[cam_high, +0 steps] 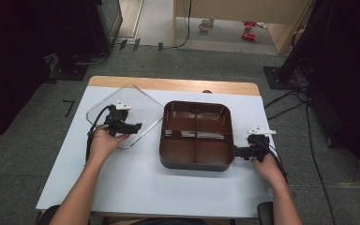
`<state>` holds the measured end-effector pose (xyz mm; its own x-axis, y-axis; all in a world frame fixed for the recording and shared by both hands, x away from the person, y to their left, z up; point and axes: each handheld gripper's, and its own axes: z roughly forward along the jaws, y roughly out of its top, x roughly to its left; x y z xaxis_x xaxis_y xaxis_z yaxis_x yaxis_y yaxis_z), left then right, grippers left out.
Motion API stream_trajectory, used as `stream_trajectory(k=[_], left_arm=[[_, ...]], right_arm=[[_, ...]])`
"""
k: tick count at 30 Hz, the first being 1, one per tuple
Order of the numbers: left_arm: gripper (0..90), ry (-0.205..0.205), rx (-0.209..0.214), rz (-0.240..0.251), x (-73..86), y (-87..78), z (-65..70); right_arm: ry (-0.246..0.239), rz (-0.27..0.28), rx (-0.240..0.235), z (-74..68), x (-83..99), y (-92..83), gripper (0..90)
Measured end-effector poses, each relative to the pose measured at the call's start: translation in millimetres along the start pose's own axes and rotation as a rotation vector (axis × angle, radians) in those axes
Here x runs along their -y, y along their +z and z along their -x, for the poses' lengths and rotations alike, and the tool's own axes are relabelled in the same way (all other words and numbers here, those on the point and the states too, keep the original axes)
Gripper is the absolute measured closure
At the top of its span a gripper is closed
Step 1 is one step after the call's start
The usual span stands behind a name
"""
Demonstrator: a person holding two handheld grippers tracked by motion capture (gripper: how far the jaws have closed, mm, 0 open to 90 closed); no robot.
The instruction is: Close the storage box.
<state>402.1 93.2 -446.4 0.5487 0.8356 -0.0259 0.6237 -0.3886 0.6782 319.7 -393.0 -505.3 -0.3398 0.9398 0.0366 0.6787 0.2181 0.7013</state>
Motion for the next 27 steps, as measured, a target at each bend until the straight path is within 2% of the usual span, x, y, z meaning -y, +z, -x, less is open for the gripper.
stream_trajectory(k=[3,4,7,10,16,18,26,27], left_arm=[[28.4,-0.003,-0.011,-0.003,-2.9,3.0,-4.5],[28.6,-0.02,-0.018,0.008,-6.1,5.1,-10.6],[31.4,-0.034,-0.023,0.019,-10.0,7.2,-17.1],[32.2,-0.06,-0.051,0.021,-15.6,14.1,-31.1],[33.5,-0.099,-0.067,0.03,-16.8,25.0,-45.1],[35.2,-0.119,-0.064,0.037,-15.2,30.2,-48.6],[45.1,-0.115,-0.103,0.033,-13.3,41.1,-50.2],[48.7,-0.119,-0.105,0.032,-12.9,42.5,-50.8]], right_arm=[[0.0,0.0,0.0,0.0,0.0,0.0,0.0],[-0.001,0.0,0.0,0.0,0.0,0.0,0.0],[0.0,0.0,0.0,0.0,0.1,0.0,0.0],[-0.001,0.001,0.0,0.0,0.1,0.0,0.0],[-0.001,0.001,0.0,0.0,0.1,0.0,0.0],[-0.001,0.001,0.0,0.0,0.1,0.0,0.0],[-0.001,0.001,0.0,0.0,0.1,0.0,0.0],[-0.001,0.002,0.0,0.0,0.1,0.0,0.0]])
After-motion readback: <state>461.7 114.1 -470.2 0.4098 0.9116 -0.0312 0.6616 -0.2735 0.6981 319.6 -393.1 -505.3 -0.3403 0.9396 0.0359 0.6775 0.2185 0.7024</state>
